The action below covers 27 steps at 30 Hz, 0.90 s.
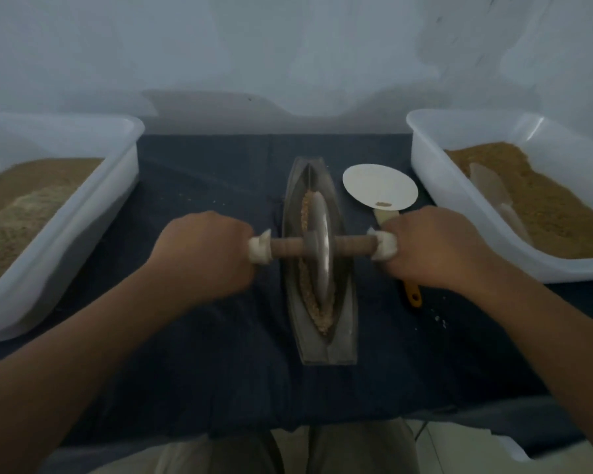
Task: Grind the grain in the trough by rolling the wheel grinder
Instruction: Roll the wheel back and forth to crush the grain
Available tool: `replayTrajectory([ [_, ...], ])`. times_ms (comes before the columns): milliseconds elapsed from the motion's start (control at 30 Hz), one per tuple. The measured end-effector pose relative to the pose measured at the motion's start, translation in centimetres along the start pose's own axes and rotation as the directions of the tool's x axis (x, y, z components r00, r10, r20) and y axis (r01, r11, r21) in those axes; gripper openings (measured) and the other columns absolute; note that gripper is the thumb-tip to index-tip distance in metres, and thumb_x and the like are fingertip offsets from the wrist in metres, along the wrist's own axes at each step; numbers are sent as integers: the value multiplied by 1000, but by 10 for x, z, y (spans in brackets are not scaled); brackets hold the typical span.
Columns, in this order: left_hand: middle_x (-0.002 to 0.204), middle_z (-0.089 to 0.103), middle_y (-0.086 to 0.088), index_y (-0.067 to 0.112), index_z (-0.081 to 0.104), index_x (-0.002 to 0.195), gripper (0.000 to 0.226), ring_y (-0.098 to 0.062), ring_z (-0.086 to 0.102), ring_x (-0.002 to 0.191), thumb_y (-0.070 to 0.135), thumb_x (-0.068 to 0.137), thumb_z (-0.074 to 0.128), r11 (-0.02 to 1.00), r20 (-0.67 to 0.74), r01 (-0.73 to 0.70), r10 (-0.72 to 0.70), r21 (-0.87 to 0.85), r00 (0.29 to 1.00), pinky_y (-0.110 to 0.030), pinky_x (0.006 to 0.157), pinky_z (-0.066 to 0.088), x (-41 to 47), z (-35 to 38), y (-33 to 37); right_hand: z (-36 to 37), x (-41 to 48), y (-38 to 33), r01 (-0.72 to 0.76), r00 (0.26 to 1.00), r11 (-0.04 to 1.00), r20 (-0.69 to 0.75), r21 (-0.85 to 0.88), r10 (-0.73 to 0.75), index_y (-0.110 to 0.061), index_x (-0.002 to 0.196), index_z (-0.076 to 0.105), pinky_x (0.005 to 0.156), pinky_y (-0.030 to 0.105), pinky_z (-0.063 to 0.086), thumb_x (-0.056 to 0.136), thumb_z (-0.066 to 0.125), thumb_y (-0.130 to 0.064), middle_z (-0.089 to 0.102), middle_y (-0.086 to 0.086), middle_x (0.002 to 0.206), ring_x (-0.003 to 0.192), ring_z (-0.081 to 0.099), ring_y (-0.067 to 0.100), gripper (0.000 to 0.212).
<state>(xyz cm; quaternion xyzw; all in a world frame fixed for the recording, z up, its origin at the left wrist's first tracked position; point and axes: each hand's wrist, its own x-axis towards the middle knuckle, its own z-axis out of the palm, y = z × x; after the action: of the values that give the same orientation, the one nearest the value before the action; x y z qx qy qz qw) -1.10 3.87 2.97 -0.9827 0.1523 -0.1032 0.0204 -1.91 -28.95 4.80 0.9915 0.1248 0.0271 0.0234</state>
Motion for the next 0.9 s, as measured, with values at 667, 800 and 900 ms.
replayTrajectory([
  [667, 62, 52, 8, 26, 52, 64, 34, -18, 49, 54, 51, 85, 57, 997, -6, 78, -78, 16, 997, -29, 53, 37, 46, 6, 1, 13, 40, 6, -76, 985, 995, -157, -64, 65, -30, 69, 54, 50, 28, 36, 87, 53, -58, 55, -9, 63, 55, 50, 10, 33],
  [800, 72, 61, 2, 23, 64, 76, 22, -26, 61, 67, 44, 83, 59, 996, 38, 88, -89, 23, 995, -35, 62, 52, 81, -9, 6, 9, 74, 4, -156, 978, 987, -145, -48, 147, -25, 69, 52, 56, 33, 42, 95, 55, -47, 54, -6, 66, 58, 47, 13, 34],
  [900, 72, 60, 6, 26, 61, 72, 20, -24, 62, 68, 44, 81, 59, 1000, 105, 12, -13, 11, 994, -33, 60, 50, 54, -15, 5, 7, 42, 2, -128, 992, 991, 0, 23, 128, -29, 72, 56, 58, 33, 45, 95, 53, -54, 60, -7, 71, 63, 55, 11, 34],
])
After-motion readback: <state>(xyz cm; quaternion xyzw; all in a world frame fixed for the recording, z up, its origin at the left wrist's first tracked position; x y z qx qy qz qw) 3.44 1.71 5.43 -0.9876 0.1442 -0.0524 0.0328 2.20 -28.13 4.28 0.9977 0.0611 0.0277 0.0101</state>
